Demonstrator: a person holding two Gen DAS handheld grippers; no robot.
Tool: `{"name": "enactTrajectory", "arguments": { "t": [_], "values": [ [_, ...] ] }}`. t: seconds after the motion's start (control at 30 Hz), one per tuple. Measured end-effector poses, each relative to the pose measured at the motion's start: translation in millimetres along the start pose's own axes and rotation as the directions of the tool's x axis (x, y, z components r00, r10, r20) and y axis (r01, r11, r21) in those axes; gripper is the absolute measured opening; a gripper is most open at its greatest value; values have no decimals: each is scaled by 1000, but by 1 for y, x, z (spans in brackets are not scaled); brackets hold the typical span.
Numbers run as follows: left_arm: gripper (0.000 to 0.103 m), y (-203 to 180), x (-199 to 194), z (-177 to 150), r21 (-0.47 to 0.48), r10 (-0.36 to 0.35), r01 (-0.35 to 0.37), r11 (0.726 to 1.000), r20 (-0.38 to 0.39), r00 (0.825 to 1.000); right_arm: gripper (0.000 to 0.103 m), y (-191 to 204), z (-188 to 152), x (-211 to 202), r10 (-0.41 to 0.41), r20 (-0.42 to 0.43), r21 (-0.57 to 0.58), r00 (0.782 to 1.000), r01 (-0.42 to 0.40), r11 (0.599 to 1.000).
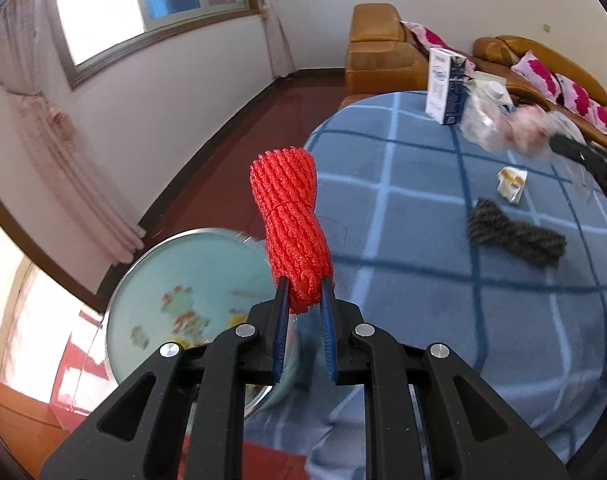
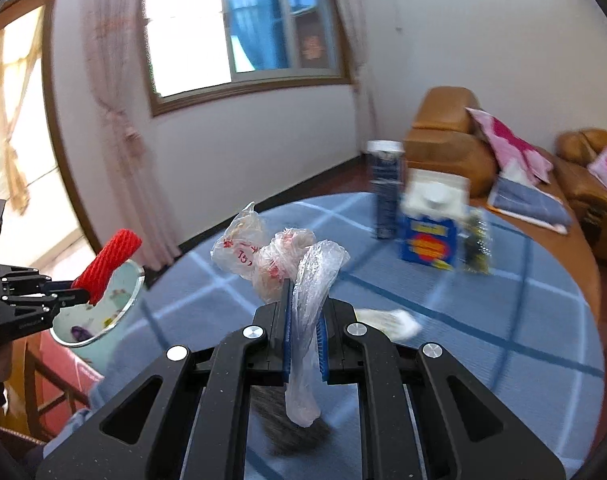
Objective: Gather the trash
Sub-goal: 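Carry the red net and clear bag over the blue bin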
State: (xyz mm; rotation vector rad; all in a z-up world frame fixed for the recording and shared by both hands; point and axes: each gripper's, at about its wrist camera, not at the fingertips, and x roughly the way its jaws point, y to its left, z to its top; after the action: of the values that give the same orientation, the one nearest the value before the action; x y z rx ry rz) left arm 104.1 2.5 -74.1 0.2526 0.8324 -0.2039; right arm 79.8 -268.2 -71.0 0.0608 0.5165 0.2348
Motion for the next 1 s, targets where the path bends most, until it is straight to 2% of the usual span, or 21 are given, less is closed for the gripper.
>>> {"name": "enactTrajectory", "arguments": {
  "t": [0.2,0.63,1.0],
  "values": [
    [15,31,-11,-23,-32,42,-42,999,-16,999,11,42,9,23,68,-23,-78,997,-70,994],
    [15,67,-18,-52,-68,107,-110,992,-47,993,11,103,19,67,141,-68,-210,988,-153,966],
    [15,89,-23,-62,-82,172,-176,981,-51,984,11,155,20,88,215,-86,-340,973,-231,912]
  ]
}}
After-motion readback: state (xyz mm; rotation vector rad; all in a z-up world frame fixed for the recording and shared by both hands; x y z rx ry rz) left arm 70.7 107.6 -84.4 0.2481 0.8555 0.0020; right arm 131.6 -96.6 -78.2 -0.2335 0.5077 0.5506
